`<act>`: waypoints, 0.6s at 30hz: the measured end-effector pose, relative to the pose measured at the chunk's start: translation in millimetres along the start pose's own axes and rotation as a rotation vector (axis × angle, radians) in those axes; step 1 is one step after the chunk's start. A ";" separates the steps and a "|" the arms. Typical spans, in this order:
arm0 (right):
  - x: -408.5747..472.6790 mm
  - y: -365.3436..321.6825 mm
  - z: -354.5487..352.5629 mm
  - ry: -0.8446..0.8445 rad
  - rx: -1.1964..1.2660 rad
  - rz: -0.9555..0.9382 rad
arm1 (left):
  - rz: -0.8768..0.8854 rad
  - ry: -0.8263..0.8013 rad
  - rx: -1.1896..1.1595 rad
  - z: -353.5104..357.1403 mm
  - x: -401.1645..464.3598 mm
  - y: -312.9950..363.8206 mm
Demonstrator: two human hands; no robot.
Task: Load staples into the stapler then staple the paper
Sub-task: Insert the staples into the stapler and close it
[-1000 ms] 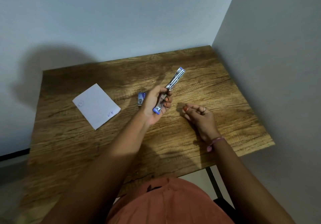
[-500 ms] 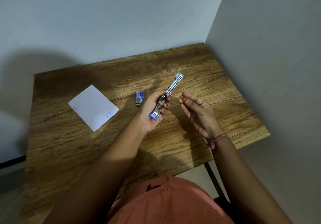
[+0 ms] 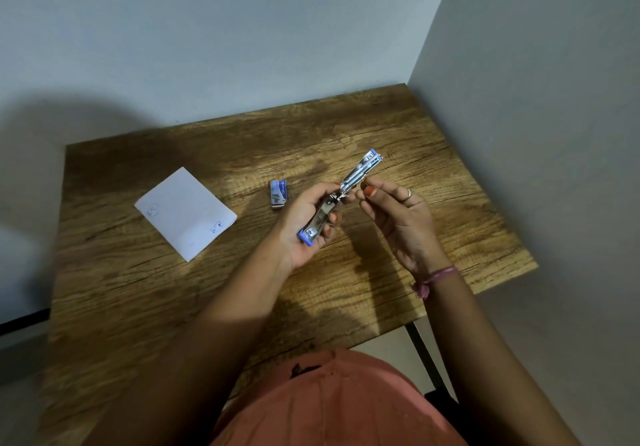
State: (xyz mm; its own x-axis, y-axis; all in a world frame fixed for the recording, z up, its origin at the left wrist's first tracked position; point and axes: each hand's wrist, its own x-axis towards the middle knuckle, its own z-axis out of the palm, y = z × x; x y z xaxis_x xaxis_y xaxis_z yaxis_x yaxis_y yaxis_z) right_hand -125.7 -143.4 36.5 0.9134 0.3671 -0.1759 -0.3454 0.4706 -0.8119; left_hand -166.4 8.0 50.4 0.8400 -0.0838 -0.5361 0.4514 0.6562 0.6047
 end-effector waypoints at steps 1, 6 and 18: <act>-0.4 -1.1 0.2 0.008 -0.014 -0.010 | 0.003 0.003 0.006 0.8 -0.6 0.1; -4.3 -8.8 3.5 0.012 -0.134 -0.085 | 0.017 0.011 0.009 6.1 -3.0 1.2; -9.3 -24.0 21.3 0.129 -0.561 -0.343 | 0.041 0.082 0.067 10.6 -4.1 0.2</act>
State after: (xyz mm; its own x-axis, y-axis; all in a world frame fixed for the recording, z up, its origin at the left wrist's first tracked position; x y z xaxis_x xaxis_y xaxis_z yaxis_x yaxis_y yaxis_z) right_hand -130.5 -141.0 69.6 0.9821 0.1555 0.1064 0.1010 0.0423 -0.9940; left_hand -166.5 0.5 58.9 0.8319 0.0053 -0.5548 0.4389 0.6056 0.6638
